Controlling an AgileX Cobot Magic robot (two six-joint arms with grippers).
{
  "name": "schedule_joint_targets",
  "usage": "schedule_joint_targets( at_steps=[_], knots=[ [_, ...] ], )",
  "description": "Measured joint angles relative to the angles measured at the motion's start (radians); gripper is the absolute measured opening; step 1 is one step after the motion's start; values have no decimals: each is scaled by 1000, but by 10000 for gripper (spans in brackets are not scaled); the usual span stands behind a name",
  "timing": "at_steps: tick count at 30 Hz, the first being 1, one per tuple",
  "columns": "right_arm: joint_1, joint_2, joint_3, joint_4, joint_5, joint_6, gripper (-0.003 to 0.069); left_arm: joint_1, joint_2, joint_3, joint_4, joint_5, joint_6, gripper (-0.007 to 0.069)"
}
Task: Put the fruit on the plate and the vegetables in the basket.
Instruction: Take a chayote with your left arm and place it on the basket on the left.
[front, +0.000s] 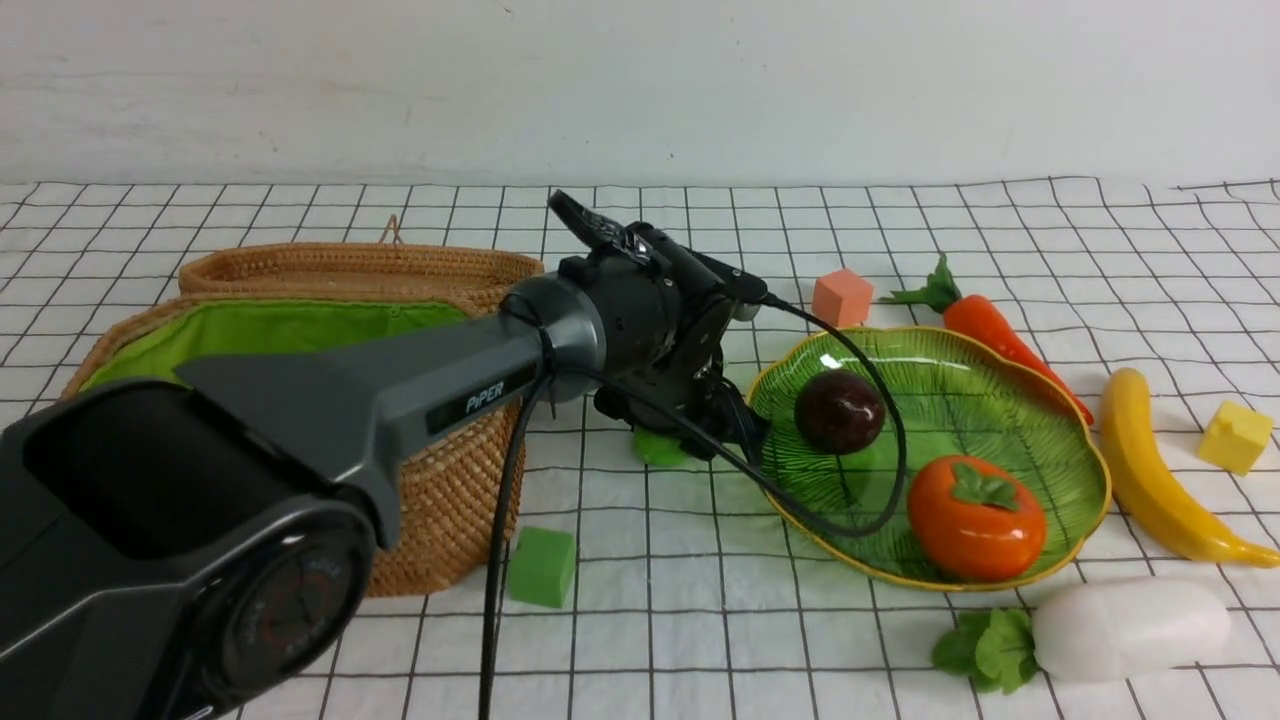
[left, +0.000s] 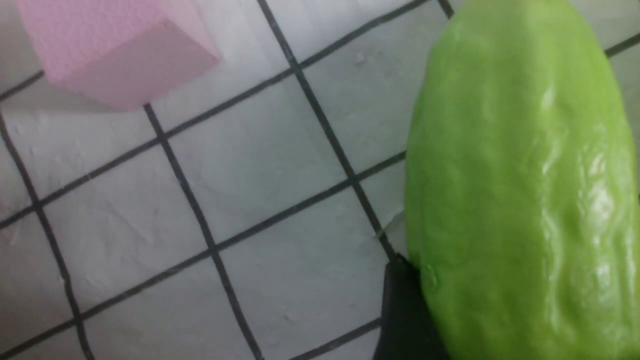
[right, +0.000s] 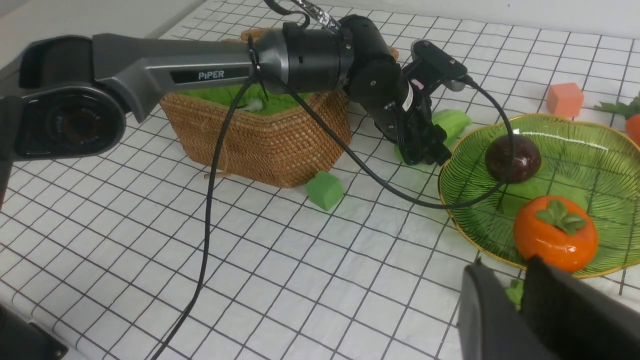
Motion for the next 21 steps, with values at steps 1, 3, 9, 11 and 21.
schedule_joint_targets(
  at_steps=[1,3,9,11,21],
  knots=[
    [0,0,0,1,0,0,141,0,-5,-7,0,19,0,416],
    [0,0,0,1,0,0,141,-1,-36,-21,-4,59,1,416],
    [0,0,0,-9,-14,0,141,-21,-261,-42,-55,168,154,416],
    [0,0,0,-13,-24,0,141,-23,-331,-42,-87,216,235,416],
    [0,0,0,-19,-43,-26,141,207,-766,309,-246,368,846,416]
  ],
)
